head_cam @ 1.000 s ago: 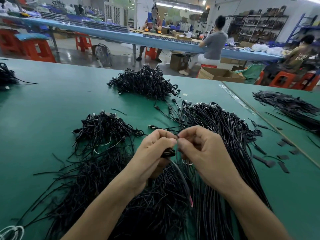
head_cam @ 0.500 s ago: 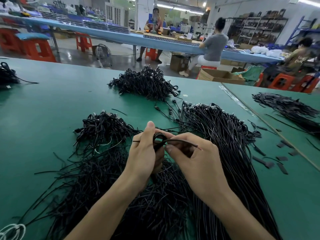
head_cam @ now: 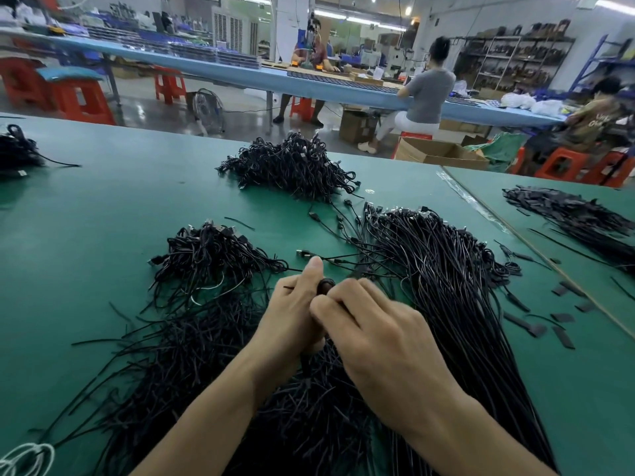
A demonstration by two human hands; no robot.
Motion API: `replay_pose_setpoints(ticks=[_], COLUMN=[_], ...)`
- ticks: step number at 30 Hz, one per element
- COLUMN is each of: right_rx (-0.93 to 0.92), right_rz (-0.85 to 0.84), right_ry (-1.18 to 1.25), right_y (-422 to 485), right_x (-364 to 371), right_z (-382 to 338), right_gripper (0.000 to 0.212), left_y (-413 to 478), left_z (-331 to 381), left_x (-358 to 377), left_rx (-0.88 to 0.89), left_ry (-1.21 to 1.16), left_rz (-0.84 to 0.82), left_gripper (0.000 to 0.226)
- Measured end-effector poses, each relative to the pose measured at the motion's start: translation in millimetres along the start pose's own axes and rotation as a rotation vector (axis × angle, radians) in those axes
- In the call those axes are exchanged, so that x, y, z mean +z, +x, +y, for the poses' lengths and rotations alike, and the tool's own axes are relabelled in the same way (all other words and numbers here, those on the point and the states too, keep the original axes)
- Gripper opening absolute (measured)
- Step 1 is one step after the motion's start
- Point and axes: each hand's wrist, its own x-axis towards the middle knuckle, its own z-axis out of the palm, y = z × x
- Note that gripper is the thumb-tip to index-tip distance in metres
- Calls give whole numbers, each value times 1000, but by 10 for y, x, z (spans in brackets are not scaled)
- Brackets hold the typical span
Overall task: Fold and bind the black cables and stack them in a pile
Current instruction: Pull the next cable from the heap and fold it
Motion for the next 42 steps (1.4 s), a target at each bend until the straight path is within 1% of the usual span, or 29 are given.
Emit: replay_pose_setpoints(ticks=[3,5,7,8,10,12,15,17,19,23,25,26,28,31,35,40,42], right_rx=[16,-34,-103,-105,-32,70,149,211,252,251,217,202,196,184,119,36,8], right_rz=[-43,-97,-195,-260,-342,-333,-306,-295,-305,-363,-391,-404,-421,-402,-386,-487,-527], right_ry=[22,22,12,47,148,265,361,419,456,526,531,526,527,529,518,412,348], right_y=[0,35,87,112,139,144,132,127,131,148,136,126,103,75,65,124,136], right_x=[-50,-84,-136,-159,-175,-148,-82,-56,-53,-84,-105,-114,-123,-137,-166,-204,-202], right_z=[-32,2,76,120,194,247,280,303,344,426,456,470,490,493,475,441,426], right_gripper=[8,13,22,23,19,18,11,14,18,12,4,5,15,12,8,9,11], left_y=[-6,-25,-42,-45,-34,-22,-15,-9,-18,-71,-87,-88,-95,-108,-120,-118,-115], left_z=[14,2,-17,-17,-11,6,24,52,75,93,99,95,90,93,107,98,97], left_x=[-12,-6,1,9,21,31,18,-9,-44,-69,-60,-54,-40,-24,-26,-4,-4], left_rx=[-93,-180,-303,-359,-442,-493,-534,-535,-504,-358,-339,-349,-368,-383,-400,-390,-393], left_ry=[2,66,110,99,55,20,-92,-218,-234,-2,80,108,140,147,175,259,254], left_rz=[-93,-127,-125,-136,-168,-197,-253,-305,-382,-481,-523,-530,-535,-561,-575,-604,-577], left_gripper=[51,42,27,27,45,59,69,69,66,33,22,22,25,30,27,35,36])
